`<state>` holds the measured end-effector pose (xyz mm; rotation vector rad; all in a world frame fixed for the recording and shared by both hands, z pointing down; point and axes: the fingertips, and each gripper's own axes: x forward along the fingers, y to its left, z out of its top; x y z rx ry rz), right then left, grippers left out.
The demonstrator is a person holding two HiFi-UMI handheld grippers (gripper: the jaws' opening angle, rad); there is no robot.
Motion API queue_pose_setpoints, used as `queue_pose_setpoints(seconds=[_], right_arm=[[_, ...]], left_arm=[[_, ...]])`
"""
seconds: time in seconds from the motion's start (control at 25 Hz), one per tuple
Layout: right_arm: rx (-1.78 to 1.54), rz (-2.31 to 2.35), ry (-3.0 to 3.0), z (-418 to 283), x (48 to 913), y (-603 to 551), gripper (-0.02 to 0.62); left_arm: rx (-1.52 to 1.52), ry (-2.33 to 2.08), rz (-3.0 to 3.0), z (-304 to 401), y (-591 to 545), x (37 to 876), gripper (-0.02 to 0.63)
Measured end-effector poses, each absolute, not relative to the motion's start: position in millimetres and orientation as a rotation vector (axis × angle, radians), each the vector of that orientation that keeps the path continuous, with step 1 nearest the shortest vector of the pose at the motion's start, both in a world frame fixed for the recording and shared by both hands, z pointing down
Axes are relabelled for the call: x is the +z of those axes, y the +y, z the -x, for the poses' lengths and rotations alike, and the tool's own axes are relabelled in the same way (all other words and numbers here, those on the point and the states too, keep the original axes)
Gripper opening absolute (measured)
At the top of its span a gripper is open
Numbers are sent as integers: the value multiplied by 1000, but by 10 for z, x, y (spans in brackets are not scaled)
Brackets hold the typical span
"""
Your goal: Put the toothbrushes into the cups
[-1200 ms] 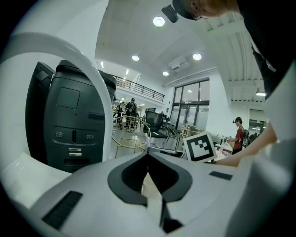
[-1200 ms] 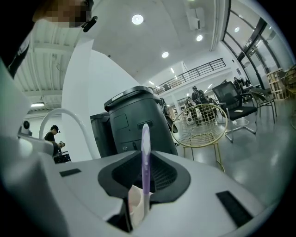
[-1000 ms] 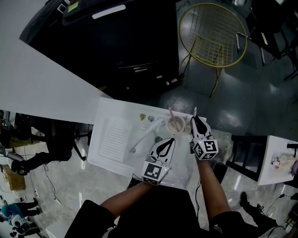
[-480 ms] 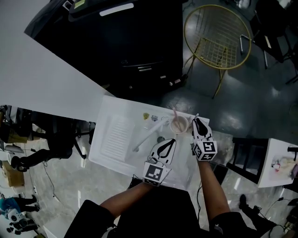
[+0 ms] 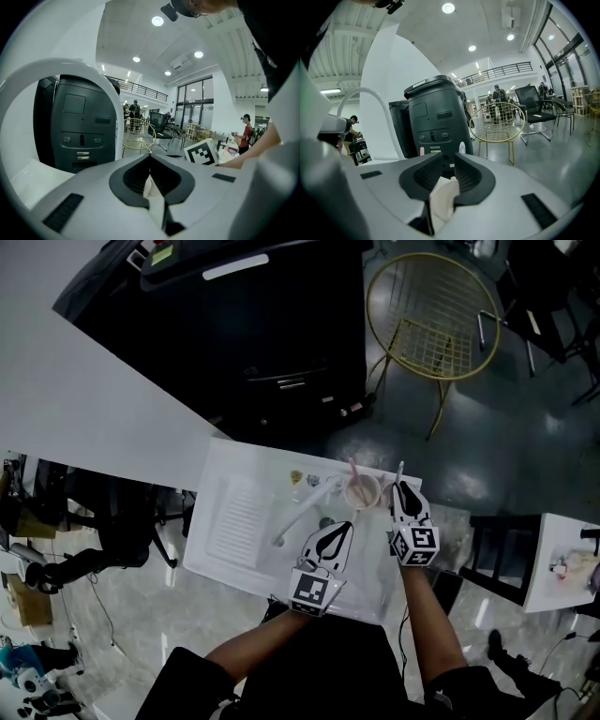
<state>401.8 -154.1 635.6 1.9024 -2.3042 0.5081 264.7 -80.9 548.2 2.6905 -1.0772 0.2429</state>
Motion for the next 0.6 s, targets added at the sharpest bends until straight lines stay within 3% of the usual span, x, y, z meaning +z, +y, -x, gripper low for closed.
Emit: queue_pose_setpoints(seconds=[0.6], right_arm=[[391, -1925, -2331, -3455, 5708, -1003, 74]], left_arm=[[172, -1007, -2719, -2349, -574, 5229, 12]])
